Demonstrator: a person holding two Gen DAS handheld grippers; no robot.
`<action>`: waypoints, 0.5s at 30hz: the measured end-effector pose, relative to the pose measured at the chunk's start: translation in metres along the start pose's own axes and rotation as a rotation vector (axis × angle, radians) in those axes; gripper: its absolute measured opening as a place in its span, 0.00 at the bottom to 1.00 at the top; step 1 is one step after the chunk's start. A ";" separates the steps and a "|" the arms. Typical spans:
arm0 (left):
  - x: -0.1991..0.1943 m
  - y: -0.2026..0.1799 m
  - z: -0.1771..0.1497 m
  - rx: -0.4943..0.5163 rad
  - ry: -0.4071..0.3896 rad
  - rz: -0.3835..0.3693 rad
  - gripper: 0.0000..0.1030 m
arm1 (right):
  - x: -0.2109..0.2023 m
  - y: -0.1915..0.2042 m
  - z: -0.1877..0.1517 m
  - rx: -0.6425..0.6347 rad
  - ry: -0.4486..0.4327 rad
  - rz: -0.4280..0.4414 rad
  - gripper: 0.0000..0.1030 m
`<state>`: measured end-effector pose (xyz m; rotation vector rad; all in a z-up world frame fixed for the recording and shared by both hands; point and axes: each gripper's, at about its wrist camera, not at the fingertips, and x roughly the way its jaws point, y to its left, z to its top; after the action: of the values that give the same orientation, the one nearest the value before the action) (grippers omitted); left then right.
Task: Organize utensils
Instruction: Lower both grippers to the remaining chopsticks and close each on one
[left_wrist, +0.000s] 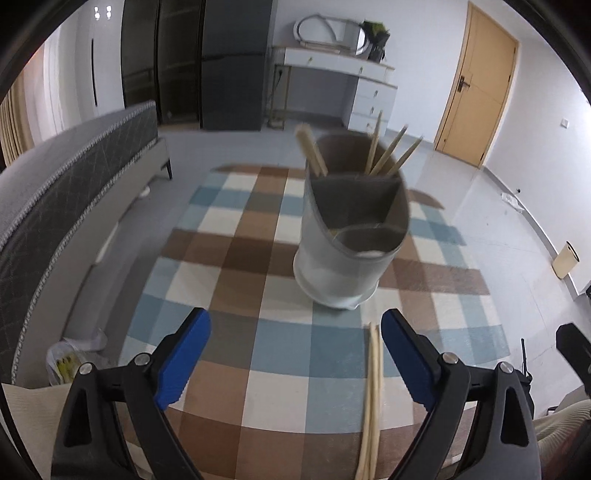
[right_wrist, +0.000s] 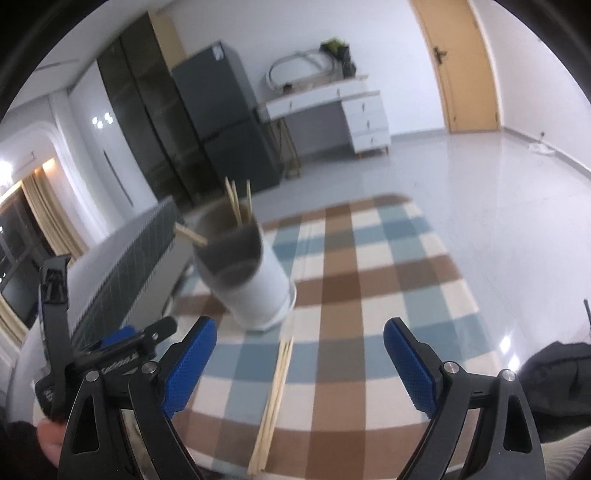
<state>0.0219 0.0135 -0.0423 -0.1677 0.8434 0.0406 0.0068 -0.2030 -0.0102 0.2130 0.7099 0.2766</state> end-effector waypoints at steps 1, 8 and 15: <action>0.002 0.001 -0.001 -0.002 0.011 0.001 0.88 | 0.006 0.001 -0.001 -0.002 0.022 -0.004 0.88; 0.025 0.031 0.008 -0.126 0.086 0.082 0.88 | 0.076 0.006 -0.011 0.000 0.255 -0.035 0.54; 0.031 0.045 0.016 -0.206 0.128 0.086 0.88 | 0.137 0.019 -0.018 -0.010 0.373 -0.044 0.42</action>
<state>0.0494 0.0594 -0.0611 -0.3300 0.9737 0.1996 0.0911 -0.1398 -0.1018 0.1367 1.0813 0.2810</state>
